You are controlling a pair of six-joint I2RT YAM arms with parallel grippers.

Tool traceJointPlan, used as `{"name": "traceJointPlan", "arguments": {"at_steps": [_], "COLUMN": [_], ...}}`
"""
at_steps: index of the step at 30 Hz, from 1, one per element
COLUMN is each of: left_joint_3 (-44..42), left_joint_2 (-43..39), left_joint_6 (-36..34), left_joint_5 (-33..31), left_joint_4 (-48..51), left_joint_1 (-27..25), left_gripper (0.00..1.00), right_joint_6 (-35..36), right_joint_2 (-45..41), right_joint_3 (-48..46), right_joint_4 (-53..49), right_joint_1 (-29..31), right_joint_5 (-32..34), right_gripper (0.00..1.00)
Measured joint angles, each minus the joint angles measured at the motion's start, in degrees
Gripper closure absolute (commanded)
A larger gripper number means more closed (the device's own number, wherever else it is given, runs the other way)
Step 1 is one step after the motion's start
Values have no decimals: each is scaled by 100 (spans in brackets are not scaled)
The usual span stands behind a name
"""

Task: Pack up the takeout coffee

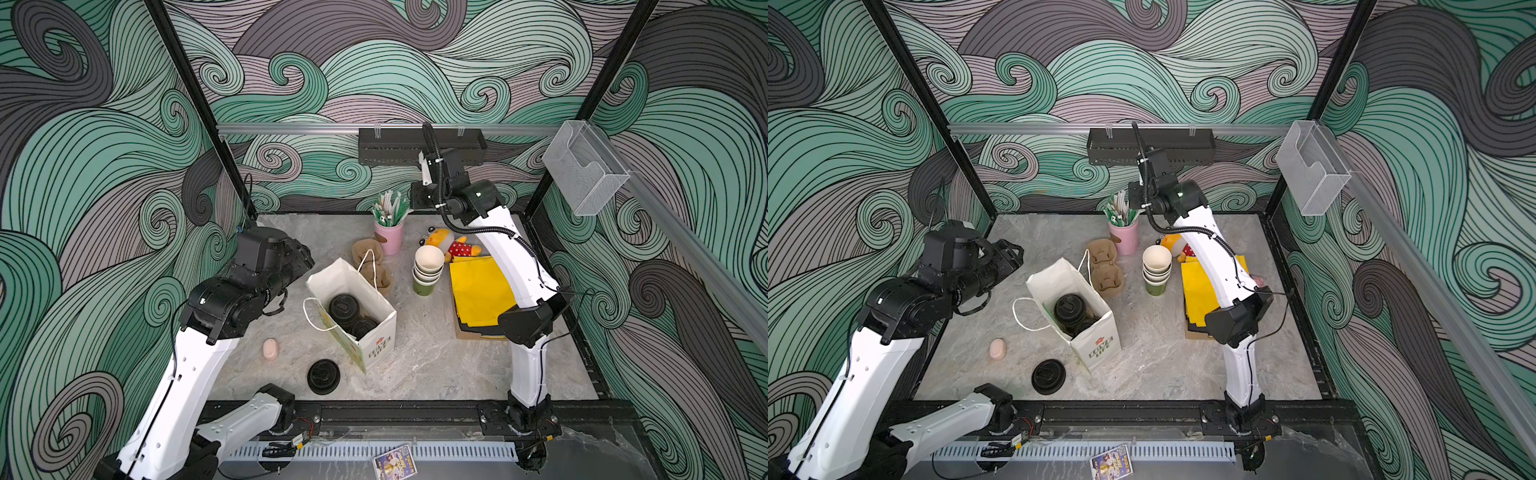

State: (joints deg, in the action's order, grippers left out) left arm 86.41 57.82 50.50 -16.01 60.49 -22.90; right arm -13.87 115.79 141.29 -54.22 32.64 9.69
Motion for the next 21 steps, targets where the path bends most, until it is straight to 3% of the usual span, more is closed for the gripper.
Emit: {"name": "traceJointPlan", "arguments": {"at_steps": [6, 13, 21], "left_joint_3": [208, 863, 275], "left_joint_2": [-33, -83, -765], "left_joint_6": [33, 184, 426], "left_joint_5": [120, 551, 1261], "left_joint_4": [605, 1886, 2275], "left_joint_1": [0, 0, 0], "left_gripper": [28, 24, 28], "right_joint_6": [267, 339, 376], "right_joint_2": [-481, -1947, -2826], "right_joint_3": [-175, -1036, -1211], "right_joint_4": [-63, -76, -98], "right_joint_1": [155, 280, 1145], "right_joint_5": [31, -697, -1473], "right_gripper": [97, 97, 97]}}
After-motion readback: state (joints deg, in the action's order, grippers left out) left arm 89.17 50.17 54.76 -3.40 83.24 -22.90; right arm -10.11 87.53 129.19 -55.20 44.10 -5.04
